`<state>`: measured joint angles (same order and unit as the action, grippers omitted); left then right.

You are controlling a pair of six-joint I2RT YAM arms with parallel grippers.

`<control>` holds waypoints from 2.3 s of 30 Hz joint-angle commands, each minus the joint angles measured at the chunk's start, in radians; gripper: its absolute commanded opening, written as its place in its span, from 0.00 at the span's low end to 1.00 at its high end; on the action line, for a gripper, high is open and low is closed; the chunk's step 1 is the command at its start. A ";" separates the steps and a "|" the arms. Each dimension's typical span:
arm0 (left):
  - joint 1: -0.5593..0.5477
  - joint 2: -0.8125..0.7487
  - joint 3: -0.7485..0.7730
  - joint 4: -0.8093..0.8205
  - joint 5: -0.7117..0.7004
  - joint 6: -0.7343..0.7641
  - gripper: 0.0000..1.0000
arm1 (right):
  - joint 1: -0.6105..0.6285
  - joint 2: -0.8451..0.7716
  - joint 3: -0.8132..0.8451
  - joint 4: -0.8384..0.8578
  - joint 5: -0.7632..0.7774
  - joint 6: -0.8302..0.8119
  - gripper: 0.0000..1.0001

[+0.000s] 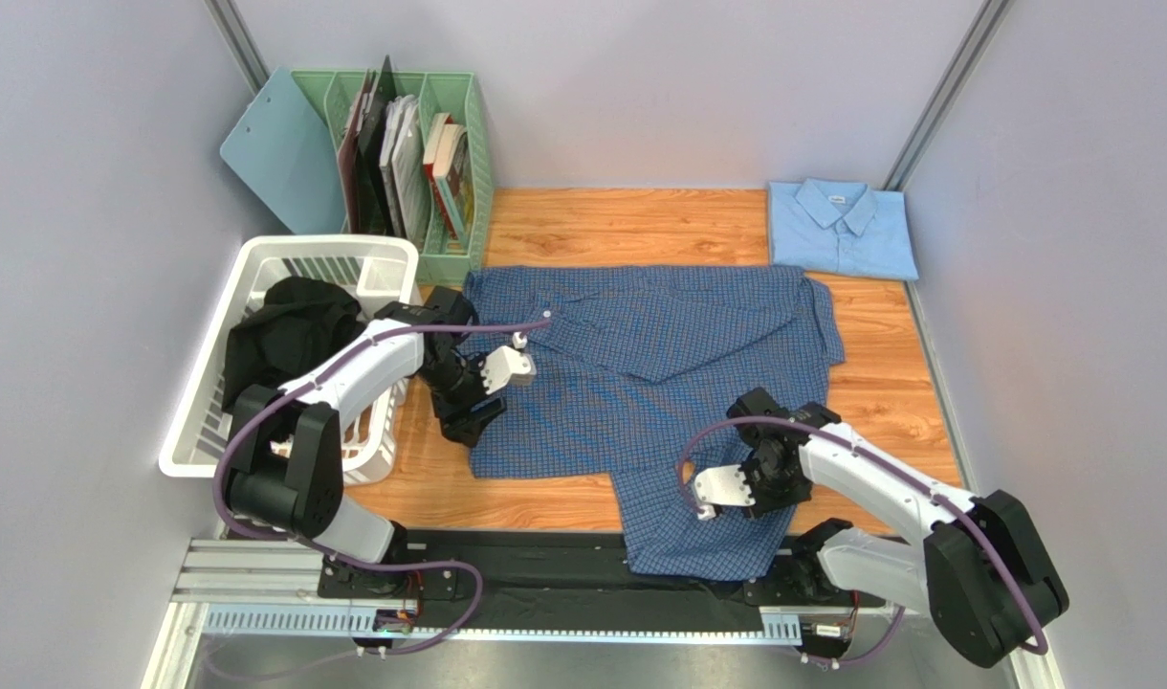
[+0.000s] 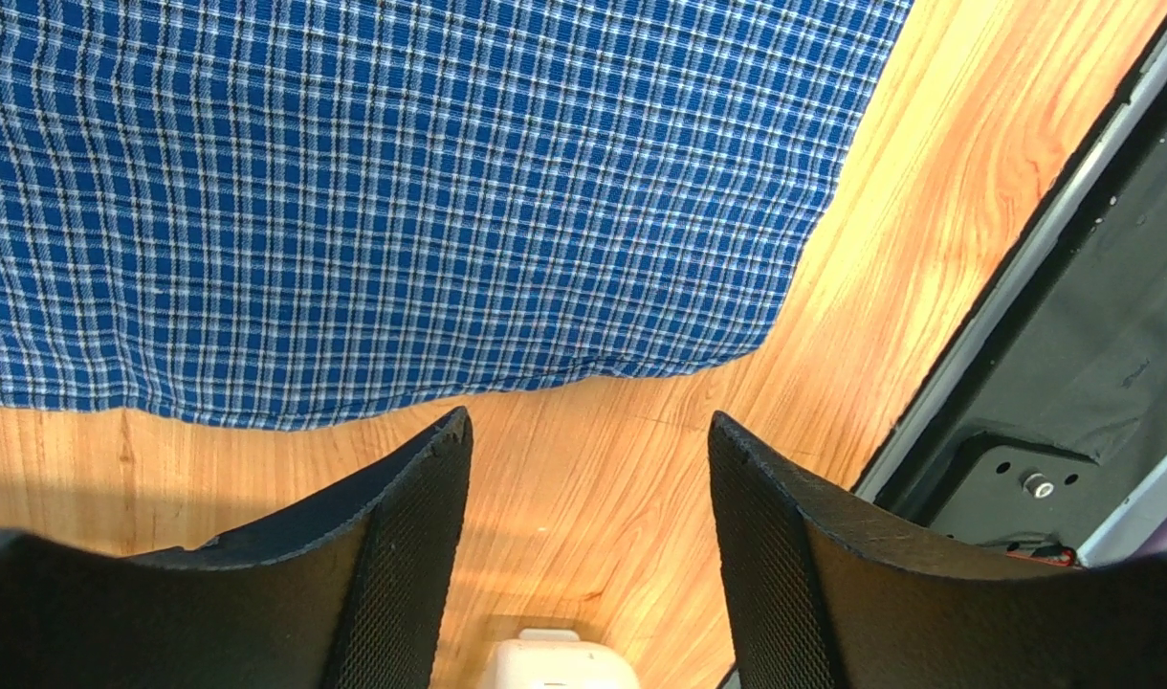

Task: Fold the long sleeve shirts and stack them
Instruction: Fold the shirt

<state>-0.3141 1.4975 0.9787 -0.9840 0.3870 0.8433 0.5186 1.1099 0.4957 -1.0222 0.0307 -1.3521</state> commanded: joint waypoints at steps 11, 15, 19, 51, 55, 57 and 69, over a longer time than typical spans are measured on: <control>-0.002 -0.086 -0.077 -0.051 -0.003 0.144 0.59 | 0.009 -0.119 0.119 -0.140 -0.063 0.070 0.00; -0.022 -0.112 -0.123 -0.059 -0.031 0.183 0.57 | 0.006 -0.117 0.159 -0.177 -0.078 0.113 0.00; -0.075 -0.187 -0.202 -0.039 -0.069 0.223 0.59 | 0.000 -0.117 0.181 -0.193 -0.086 0.140 0.00; -0.405 -0.268 -0.374 0.199 -0.232 0.014 0.00 | -0.043 -0.189 0.231 -0.268 -0.100 0.226 0.00; -0.395 -0.371 -0.370 0.107 -0.176 0.008 0.00 | -0.043 -0.208 0.271 -0.311 -0.132 0.266 0.00; -0.375 -0.437 -0.361 0.081 -0.148 0.008 0.00 | -0.043 -0.211 0.283 -0.329 -0.132 0.284 0.00; -0.086 -0.306 -0.008 0.048 -0.071 0.045 0.00 | -0.264 0.037 0.675 -0.292 -0.187 0.197 0.00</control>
<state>-0.4534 1.1160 0.8474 -0.9432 0.2703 0.8619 0.3378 1.0187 0.9768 -1.3525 -0.1070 -1.1118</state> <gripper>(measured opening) 0.008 0.004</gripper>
